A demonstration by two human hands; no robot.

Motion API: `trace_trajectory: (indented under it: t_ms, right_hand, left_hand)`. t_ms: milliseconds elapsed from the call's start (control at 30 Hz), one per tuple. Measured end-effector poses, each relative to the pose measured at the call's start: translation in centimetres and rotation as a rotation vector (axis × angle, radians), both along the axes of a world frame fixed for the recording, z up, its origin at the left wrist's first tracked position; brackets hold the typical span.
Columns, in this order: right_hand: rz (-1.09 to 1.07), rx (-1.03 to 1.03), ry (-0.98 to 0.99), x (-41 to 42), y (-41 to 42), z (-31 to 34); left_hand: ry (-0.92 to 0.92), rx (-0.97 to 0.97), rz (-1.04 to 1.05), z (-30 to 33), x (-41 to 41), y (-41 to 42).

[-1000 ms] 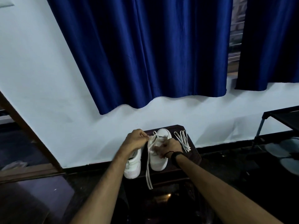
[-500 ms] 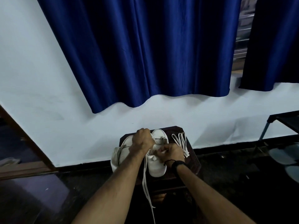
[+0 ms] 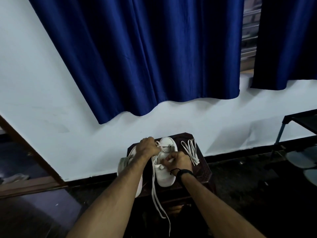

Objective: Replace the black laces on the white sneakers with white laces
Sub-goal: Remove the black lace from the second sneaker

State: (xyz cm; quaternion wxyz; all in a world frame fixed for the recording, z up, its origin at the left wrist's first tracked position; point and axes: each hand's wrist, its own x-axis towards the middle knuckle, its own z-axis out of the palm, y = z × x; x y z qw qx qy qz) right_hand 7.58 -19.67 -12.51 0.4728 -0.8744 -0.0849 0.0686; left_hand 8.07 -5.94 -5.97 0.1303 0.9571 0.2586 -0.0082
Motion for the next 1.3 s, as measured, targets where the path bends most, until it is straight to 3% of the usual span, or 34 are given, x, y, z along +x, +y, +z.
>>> trace_trajectory:
  t_ms: [167, 300, 433, 567, 633, 767, 867, 967, 1100, 1200, 1300]
  right_hand:
    - [-0.017, 0.014, 0.008, 0.0, 0.3, -0.5]
    - [-0.007, 0.039, 0.052, 0.2, 0.4, -0.9]
    - [0.006, 0.033, 0.099, 0.5, 0.4, -0.7]
    - [0.082, 0.062, 0.100, 0.4, -0.4, 0.4]
    - [0.140, 0.164, 0.184, 0.4, -0.8, 0.8]
    - [0.160, 0.263, 0.358, 0.1, -0.1, 2.5]
    - [0.114, 0.003, 0.238, -0.2, 0.3, 2.6]
    - [0.007, -0.028, 0.204, -1.1, 0.3, 1.8]
    - [-0.087, -0.051, 0.195, -1.2, 0.2, 0.8]
    - [-0.090, -0.051, 0.191, -1.0, 0.1, 0.6]
    - [-0.083, -0.079, 0.194, -1.0, 0.1, 0.2]
  left_hand:
    - [-0.226, -0.117, 0.085, -1.1, -1.0, -0.4]
    - [-0.283, -0.351, 0.193, 0.8, 0.0, 0.5]
    - [-0.154, -0.683, 0.076, 5.8, -1.6, -0.5]
    - [-0.067, -0.770, -0.079, 5.5, -6.8, -3.0]
    - [-0.019, -0.696, -0.118, 3.4, -9.0, -3.5]
    - [0.108, -0.280, -0.285, 1.0, -10.4, -3.9]
    - [-0.023, -0.090, -0.187, 1.8, -9.6, -3.8]
    - [-0.233, 0.079, -0.087, 3.1, -7.9, -2.8]
    - [-0.063, 0.280, -0.159, 1.4, -6.0, -3.3]
    - [-0.151, 0.287, -0.121, -0.8, -5.4, -3.1]
    - [-0.447, -0.131, 0.029, -0.8, -5.5, -2.2]
